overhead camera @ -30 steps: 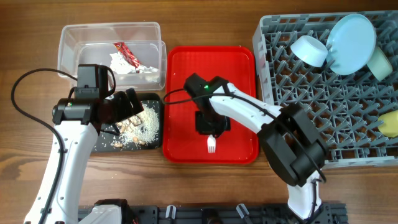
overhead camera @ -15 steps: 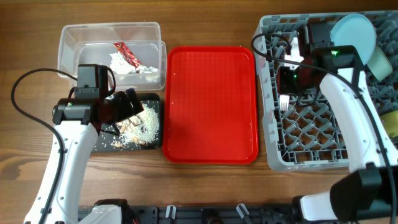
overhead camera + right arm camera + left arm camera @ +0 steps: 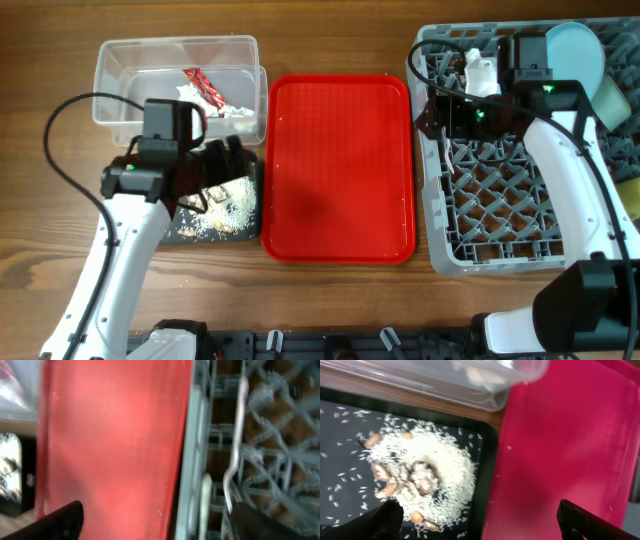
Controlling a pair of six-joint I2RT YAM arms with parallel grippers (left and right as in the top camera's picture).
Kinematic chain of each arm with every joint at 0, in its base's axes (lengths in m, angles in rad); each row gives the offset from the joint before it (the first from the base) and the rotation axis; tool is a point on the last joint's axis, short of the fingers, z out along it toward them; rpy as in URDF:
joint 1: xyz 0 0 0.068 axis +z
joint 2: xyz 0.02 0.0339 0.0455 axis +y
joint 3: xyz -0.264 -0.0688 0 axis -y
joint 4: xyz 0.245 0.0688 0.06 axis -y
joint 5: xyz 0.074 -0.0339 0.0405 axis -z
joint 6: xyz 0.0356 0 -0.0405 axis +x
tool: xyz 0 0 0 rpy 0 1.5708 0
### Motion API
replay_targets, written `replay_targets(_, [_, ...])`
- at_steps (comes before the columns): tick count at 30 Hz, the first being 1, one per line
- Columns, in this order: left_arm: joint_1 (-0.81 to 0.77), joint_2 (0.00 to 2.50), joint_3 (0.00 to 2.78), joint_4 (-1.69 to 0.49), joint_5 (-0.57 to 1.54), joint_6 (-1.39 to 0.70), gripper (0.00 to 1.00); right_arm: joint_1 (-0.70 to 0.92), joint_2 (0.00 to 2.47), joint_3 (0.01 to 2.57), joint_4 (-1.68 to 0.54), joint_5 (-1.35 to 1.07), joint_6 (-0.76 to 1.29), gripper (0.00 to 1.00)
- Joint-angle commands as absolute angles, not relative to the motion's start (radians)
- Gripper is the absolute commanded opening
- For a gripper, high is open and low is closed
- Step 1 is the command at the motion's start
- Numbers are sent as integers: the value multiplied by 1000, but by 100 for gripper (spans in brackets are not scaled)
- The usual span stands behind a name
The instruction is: Sort waste into correct bins and load items into the dishwasher rack
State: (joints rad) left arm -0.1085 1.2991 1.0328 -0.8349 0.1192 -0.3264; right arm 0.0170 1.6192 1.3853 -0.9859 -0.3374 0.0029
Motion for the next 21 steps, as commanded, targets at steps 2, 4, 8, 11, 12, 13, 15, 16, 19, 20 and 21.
replay_targets(2, [-125,1356,1034,-1028,126,-295,100,14,1610,1397,-1133,-193,79,100])
replay_targets(4, [-125,1355,1034,-1106,126,-295,100,14,1595,1396,-1169,-204,77,100])
replay_targets(8, [-129,1319,1032,-1161,126,-274,100,15,1498,1334,-1158,-216,51,100])
replay_targets(11, [-143,1238,1016,-1149,121,-260,100,15,1349,1210,-1116,-219,51,100])
replay_targets(12, [-156,1175,993,-1126,121,-261,100,15,1280,1161,-1091,-218,51,100])
replay_targets(13, [-167,1120,971,-1103,116,-262,100,15,1214,1118,-1064,-219,51,100])
replay_targets(15, [-199,964,908,-1039,78,-265,100,15,1061,1036,-1008,-218,52,100])
replay_targets(16, [-220,848,861,-996,51,-269,100,15,952,986,-978,-218,51,100])
replay_targets(19, [-238,601,779,-953,50,-269,100,14,739,932,-957,-209,90,100])
replay_targets(20, [-238,524,764,-954,51,-269,100,14,680,932,-960,-207,89,100])
replay_targets(21, [-238,477,762,-952,51,-269,100,14,646,932,-955,-207,89,100])
